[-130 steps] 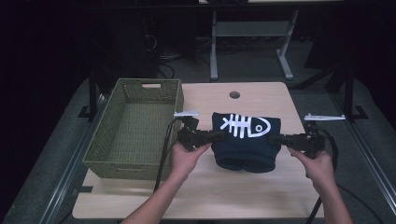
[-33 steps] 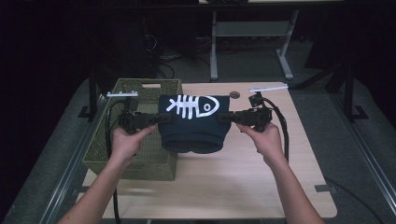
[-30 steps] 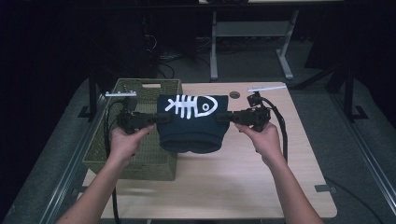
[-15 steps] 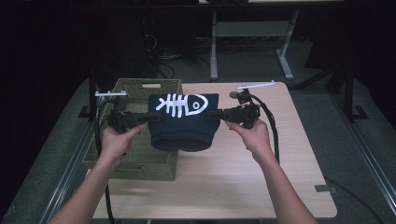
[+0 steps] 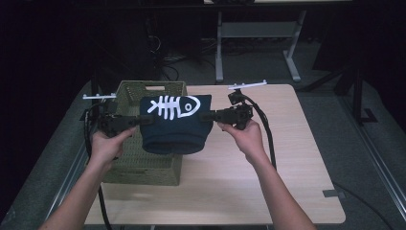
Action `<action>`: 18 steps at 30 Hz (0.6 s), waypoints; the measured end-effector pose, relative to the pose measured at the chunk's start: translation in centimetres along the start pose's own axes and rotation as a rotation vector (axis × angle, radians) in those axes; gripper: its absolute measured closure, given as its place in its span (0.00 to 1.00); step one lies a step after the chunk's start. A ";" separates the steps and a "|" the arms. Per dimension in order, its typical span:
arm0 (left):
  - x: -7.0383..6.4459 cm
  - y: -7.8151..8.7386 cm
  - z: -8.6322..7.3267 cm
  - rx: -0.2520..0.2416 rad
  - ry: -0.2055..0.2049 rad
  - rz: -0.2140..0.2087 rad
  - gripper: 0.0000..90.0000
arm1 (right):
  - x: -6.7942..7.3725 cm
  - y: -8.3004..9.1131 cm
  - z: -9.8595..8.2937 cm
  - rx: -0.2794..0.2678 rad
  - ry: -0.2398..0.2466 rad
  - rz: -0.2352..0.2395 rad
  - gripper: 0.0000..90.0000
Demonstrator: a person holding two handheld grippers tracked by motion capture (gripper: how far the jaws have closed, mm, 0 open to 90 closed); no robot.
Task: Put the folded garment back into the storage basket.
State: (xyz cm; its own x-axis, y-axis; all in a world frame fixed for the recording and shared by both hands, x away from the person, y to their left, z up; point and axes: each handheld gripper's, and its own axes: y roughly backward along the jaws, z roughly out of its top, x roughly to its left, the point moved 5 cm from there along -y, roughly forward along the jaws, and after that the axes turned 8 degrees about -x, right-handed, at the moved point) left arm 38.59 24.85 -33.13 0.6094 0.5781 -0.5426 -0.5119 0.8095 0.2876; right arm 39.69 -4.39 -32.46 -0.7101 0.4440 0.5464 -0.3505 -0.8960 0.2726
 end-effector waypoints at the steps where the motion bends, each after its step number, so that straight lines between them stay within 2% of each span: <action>1: 0.1 0.2 0.0 0.001 0.004 0.003 0.79 | 0.1 -0.2 0.0 0.001 0.002 0.003 0.81; 18: 2.1 3.3 0.2 -0.032 0.032 0.035 0.79 | 1.2 -3.8 0.3 0.000 -0.005 0.037 0.81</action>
State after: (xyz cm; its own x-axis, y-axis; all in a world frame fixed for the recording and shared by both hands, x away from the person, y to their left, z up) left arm 38.34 28.78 -33.18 0.5711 0.6022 -0.5578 -0.5521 0.7847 0.2819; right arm 40.40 -0.41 -32.58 -0.7199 0.4103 0.5598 -0.3240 -0.9120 0.2517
